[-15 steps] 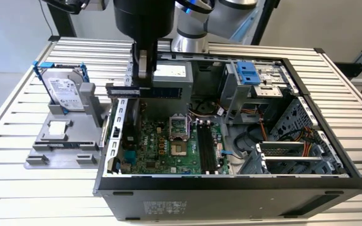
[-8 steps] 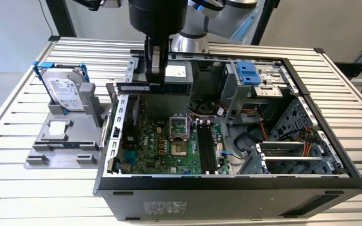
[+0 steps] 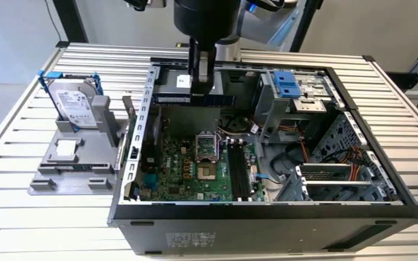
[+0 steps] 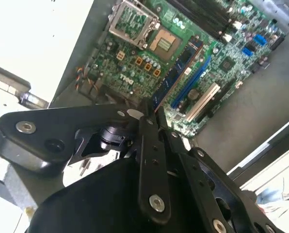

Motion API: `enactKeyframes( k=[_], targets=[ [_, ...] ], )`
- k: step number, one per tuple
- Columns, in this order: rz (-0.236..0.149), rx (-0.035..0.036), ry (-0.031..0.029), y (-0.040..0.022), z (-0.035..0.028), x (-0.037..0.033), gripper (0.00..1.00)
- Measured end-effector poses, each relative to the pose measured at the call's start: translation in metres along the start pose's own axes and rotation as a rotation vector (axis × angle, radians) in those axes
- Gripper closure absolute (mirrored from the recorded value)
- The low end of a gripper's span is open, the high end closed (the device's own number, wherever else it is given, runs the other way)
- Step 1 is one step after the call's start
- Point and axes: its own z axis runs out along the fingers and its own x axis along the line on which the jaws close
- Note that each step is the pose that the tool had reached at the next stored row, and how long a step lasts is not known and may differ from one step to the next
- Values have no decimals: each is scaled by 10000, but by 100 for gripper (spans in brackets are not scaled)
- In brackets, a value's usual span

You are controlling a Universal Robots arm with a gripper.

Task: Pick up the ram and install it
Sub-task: 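Pick up the ram and move it above insertion slot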

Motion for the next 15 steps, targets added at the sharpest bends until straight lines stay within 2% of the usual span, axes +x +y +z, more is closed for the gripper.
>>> enactKeyframes(
  k=[12,15],
  targets=[
    [3,-6,6,-543,-19,-4,100],
    [40,-4,4,-607,-19,-4,100]
  ],
)
